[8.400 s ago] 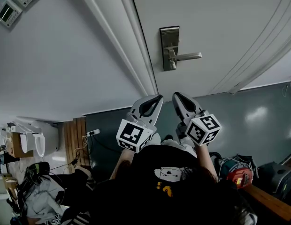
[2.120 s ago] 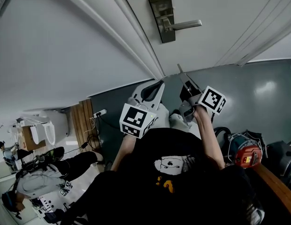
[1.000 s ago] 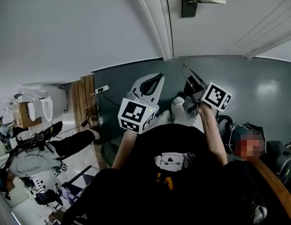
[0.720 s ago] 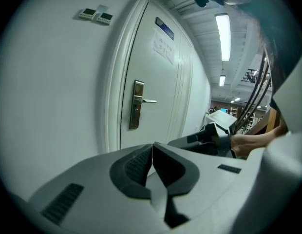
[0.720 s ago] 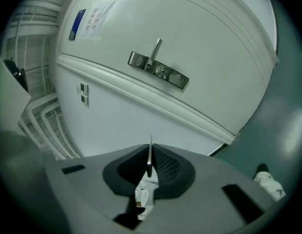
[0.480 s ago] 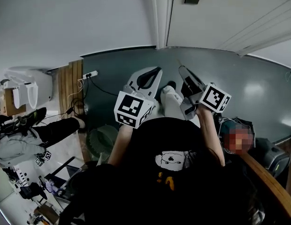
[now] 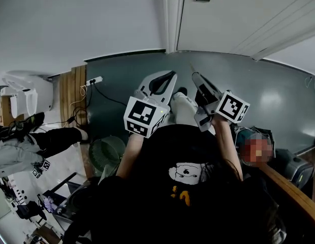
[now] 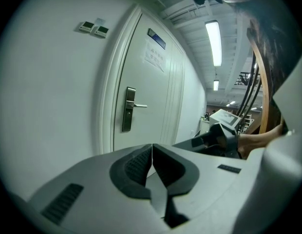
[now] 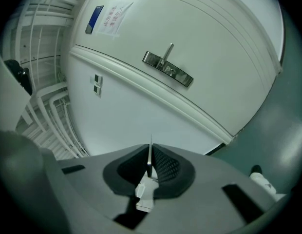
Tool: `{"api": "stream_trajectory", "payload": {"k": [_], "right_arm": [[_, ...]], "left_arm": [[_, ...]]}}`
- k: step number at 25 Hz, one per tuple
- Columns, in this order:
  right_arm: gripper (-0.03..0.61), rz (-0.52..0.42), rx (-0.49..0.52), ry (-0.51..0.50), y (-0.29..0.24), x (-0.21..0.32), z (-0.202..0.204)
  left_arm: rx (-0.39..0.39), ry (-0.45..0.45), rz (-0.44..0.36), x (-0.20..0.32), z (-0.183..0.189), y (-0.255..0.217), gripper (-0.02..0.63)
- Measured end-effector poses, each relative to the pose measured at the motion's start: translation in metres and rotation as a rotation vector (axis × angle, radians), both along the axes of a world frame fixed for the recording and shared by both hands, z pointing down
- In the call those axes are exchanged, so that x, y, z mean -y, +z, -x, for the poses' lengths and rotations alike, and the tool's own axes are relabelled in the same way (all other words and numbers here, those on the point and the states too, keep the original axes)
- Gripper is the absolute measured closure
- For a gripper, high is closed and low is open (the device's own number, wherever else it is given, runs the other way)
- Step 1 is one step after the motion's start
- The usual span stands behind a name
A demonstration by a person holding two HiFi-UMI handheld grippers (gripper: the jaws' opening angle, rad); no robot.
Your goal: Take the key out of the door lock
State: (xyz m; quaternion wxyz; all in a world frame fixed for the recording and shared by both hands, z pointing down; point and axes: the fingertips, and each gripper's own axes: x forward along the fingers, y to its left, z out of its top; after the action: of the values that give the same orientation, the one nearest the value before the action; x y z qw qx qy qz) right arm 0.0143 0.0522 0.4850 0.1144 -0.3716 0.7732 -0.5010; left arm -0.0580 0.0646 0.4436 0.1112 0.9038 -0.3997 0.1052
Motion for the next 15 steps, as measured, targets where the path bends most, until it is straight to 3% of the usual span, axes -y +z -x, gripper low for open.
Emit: {"api": "stream_trajectory", "payload": {"k": [15], "right_arm": [[0.557, -0.039, -0.005, 0.015, -0.01, -0.001, -0.002]], "left_arm": [[0.018, 0.034, -0.017, -0.011, 0.0, -0.003, 0.605]]}}
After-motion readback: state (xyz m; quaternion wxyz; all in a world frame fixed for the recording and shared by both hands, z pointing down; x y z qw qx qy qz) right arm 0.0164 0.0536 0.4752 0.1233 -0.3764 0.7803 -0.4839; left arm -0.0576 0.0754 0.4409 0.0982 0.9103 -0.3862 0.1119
